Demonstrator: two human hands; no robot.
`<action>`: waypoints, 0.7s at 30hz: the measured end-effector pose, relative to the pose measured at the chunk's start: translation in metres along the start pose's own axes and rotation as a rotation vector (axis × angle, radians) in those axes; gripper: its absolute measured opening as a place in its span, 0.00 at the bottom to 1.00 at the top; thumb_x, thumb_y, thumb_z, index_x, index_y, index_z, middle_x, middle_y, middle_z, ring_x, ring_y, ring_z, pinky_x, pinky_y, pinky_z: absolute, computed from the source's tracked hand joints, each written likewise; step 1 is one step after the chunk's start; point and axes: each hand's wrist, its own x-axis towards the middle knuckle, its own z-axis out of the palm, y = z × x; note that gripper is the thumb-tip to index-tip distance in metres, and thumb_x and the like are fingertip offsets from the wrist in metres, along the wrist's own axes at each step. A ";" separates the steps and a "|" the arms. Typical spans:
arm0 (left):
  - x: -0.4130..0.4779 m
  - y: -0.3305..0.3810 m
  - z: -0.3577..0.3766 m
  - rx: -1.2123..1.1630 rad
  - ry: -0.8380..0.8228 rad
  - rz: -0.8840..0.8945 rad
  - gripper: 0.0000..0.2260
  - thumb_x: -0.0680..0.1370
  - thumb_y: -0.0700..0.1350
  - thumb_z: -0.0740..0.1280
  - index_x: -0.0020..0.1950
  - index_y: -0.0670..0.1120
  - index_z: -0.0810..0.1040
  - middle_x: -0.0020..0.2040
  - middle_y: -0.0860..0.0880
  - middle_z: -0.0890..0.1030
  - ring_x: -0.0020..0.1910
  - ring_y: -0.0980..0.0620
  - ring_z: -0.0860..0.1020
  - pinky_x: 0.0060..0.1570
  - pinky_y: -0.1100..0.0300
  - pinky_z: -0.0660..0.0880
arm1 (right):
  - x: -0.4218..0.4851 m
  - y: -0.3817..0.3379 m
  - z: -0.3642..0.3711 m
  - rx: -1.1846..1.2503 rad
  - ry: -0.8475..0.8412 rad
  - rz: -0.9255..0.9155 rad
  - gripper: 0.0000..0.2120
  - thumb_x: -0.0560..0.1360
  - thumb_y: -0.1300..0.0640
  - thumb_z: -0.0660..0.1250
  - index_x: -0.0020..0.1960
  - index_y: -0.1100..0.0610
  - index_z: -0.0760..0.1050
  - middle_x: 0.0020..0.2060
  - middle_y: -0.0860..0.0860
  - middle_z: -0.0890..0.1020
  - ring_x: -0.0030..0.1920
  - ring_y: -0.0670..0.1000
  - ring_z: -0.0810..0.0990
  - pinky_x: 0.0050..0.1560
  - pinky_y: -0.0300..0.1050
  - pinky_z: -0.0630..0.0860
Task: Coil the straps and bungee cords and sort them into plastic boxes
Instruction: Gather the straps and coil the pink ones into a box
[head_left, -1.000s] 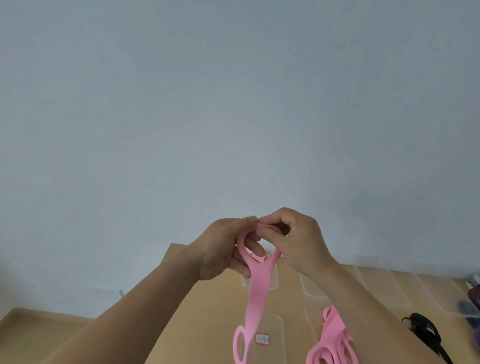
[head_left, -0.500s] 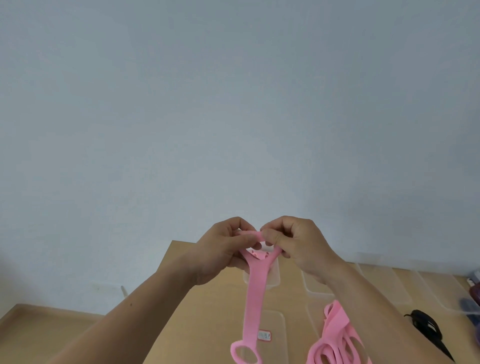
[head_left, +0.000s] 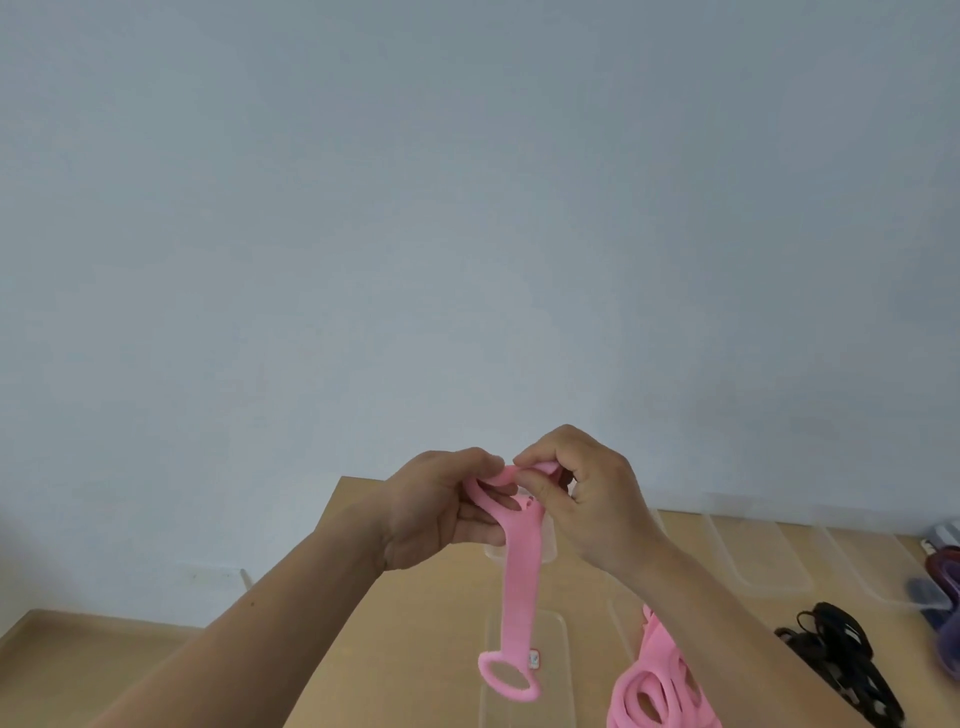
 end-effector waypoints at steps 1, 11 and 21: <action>0.001 -0.001 0.001 0.001 0.003 0.003 0.10 0.79 0.41 0.64 0.48 0.36 0.82 0.42 0.41 0.82 0.44 0.42 0.83 0.52 0.49 0.82 | -0.001 0.001 0.001 -0.023 0.006 -0.021 0.06 0.73 0.66 0.73 0.45 0.56 0.82 0.39 0.44 0.79 0.38 0.45 0.79 0.38 0.37 0.75; 0.002 -0.004 0.009 0.019 0.093 0.081 0.04 0.75 0.30 0.67 0.49 0.34 0.78 0.44 0.37 0.84 0.41 0.44 0.84 0.40 0.58 0.81 | -0.008 0.010 -0.002 0.039 -0.031 0.035 0.03 0.74 0.57 0.72 0.46 0.49 0.83 0.40 0.43 0.80 0.43 0.48 0.78 0.41 0.44 0.76; -0.002 -0.006 0.007 0.466 0.299 0.364 0.04 0.73 0.37 0.72 0.45 0.44 0.81 0.40 0.47 0.84 0.37 0.52 0.84 0.35 0.70 0.75 | -0.002 0.003 0.004 0.322 -0.041 0.342 0.10 0.68 0.41 0.73 0.45 0.44 0.80 0.38 0.49 0.83 0.36 0.53 0.83 0.39 0.49 0.82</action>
